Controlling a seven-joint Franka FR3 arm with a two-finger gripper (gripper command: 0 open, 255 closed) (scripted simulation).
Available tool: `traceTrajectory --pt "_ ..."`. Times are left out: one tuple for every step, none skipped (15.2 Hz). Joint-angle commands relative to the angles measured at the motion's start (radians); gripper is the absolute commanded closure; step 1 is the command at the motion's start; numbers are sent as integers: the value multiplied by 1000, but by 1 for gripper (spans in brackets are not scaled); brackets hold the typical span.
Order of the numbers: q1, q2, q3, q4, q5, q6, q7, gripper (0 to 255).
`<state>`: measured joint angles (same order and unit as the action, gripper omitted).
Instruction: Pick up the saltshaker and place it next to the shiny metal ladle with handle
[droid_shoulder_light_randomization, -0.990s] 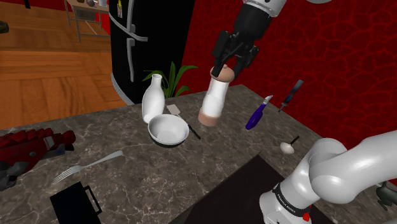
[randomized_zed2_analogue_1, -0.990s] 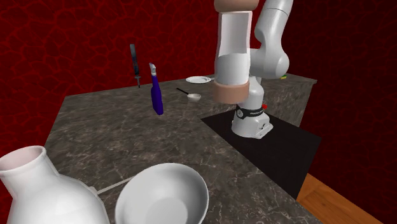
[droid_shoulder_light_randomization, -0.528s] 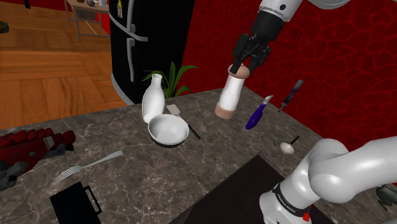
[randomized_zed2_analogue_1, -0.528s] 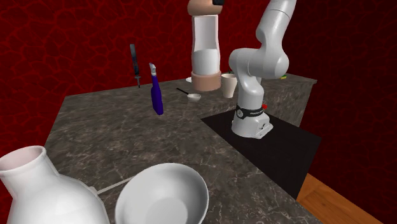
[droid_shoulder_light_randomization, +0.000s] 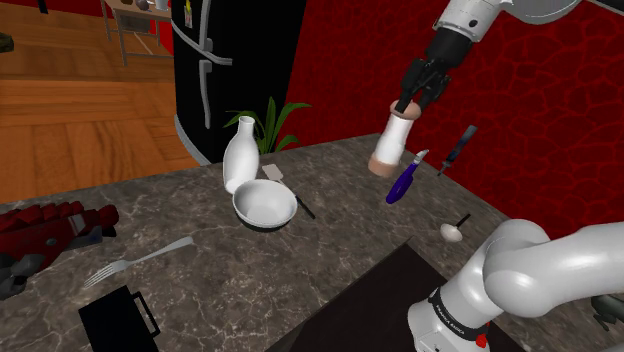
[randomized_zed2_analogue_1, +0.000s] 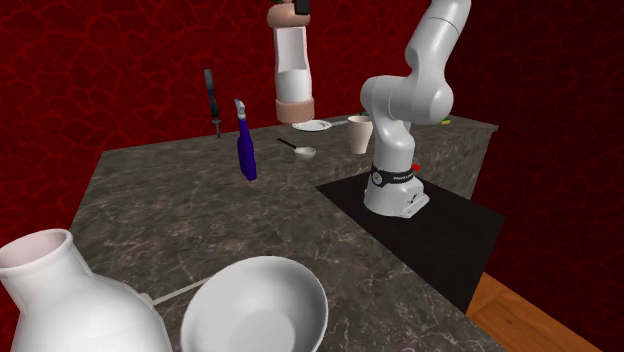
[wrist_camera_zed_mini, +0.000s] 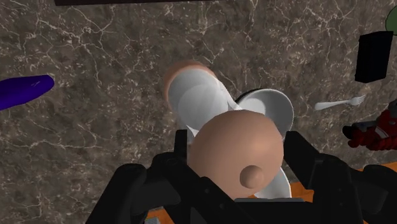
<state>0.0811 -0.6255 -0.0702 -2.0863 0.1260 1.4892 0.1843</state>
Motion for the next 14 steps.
traceTrajectory --pt "-12 -7 -38 -4 -22 -8 -46 255" --pt "-19 -6 -58 -1 -33 -14 -70 255" --pt "-25 -5 -79 3 -45 -19 -94 255" --pt "-32 -3 -99 8 -57 -24 -118 255" --pt "-38 1 -120 14 -68 -29 -143 255" --pt "-44 5 -141 21 -79 -34 -167 255" --pt "-49 11 -162 29 -90 -38 -192 255" --pt "-54 18 -184 39 -101 -42 -217 255" --pt "-60 26 -205 49 -112 -46 -242 255" --pt "-64 35 -226 60 -122 -50 -267 255" --pt "-69 45 -248 73 -131 -54 -293 255" --pt "-73 56 -270 86 -140 -57 -318 255" --pt "-77 69 -292 101 -148 -60 -344 255" --pt "-80 82 -314 117 -156 -63 -370 255"
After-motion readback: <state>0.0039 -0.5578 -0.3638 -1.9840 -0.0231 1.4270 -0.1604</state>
